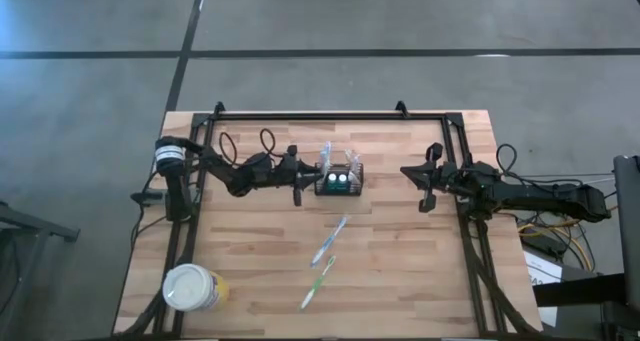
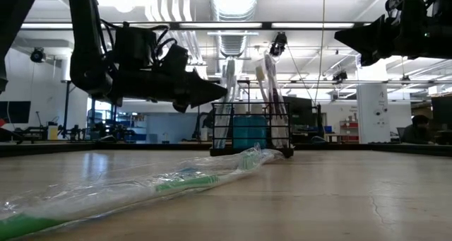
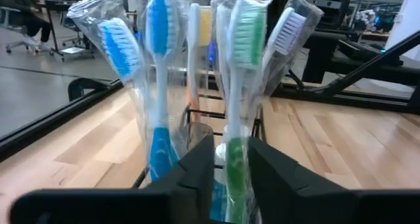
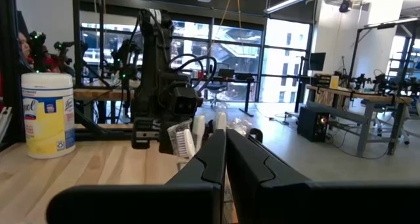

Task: Pick & Place toothbrushing station
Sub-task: Put the top green toothbrush into the wire organizer, then put the green toothbrush into the wire organizer

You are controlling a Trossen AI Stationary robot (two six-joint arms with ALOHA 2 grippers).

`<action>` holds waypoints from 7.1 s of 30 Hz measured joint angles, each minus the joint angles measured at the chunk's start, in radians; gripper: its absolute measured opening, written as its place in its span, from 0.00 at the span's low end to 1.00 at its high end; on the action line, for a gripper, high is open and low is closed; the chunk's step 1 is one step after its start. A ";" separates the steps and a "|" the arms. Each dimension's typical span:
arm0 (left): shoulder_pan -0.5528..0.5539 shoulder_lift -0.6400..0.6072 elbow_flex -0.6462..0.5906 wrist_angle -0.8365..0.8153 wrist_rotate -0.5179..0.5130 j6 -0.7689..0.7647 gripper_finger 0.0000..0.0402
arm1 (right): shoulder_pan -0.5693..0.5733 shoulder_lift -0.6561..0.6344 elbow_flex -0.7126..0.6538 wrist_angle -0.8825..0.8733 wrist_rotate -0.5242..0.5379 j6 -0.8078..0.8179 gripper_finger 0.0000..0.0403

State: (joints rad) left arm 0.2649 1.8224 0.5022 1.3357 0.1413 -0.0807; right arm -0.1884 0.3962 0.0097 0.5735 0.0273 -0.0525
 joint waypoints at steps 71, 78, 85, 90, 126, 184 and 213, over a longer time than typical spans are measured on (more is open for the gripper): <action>-0.685 0.168 1.039 -1.904 -0.125 -0.603 0.45 | 0.000 0.000 0.000 -0.159 -0.024 0.173 0.02; -0.679 0.375 1.332 -2.171 -0.140 -0.656 0.60 | 0.014 0.020 0.000 -0.159 -0.039 0.197 0.02; -0.676 0.449 1.413 -2.297 -0.203 -0.681 0.59 | 0.014 0.025 0.000 -0.149 -0.037 0.188 0.02; -0.674 0.430 1.410 -2.300 -0.217 -0.683 0.59 | 0.014 0.024 0.000 -0.132 -0.035 0.162 0.02; -0.662 0.398 1.248 -2.260 -0.274 -0.480 0.59 | 0.014 0.027 0.000 -0.119 -0.035 0.176 0.02; -0.697 0.375 1.293 -2.330 -0.135 -0.256 0.23 | 0.014 0.026 0.000 -0.122 -0.035 0.174 0.02; -0.708 0.311 1.274 -2.254 -0.132 -0.200 0.01 | 0.014 0.026 0.000 -0.122 -0.035 0.173 0.02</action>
State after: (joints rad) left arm -0.4427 2.1336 1.7758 -0.9178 0.0091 -0.2802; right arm -0.1745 0.4225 0.0097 0.4520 -0.0074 0.1207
